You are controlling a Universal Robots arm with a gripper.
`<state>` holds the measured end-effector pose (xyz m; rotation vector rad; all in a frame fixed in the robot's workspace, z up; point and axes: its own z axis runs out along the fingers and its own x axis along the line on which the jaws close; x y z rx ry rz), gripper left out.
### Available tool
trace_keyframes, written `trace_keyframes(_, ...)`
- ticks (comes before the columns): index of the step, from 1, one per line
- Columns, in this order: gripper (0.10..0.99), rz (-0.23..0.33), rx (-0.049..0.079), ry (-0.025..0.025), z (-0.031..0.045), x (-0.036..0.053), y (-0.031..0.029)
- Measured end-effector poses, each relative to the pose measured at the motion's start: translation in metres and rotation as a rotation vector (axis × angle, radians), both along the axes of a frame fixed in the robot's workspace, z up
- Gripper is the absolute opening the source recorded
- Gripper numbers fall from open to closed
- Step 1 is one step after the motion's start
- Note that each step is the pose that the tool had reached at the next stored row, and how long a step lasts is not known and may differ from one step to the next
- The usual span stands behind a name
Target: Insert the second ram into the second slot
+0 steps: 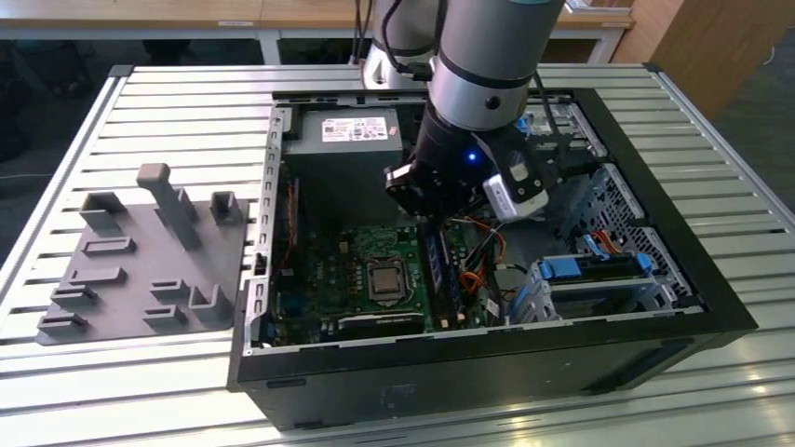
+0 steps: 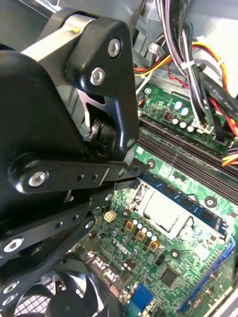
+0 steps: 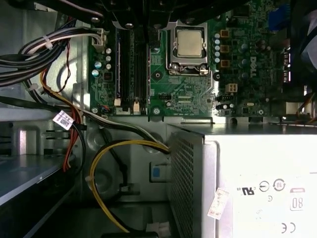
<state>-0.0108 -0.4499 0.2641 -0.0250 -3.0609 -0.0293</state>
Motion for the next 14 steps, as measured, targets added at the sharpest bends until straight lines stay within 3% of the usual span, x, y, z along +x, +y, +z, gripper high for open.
trace_keyframes(5,0.137,0.0,0.0,-0.0001,-0.0021,0.0047,0.0)
trace_keyframes(14,0.137,0.0,0.001,0.0,-0.0181,0.0057,-0.0006)
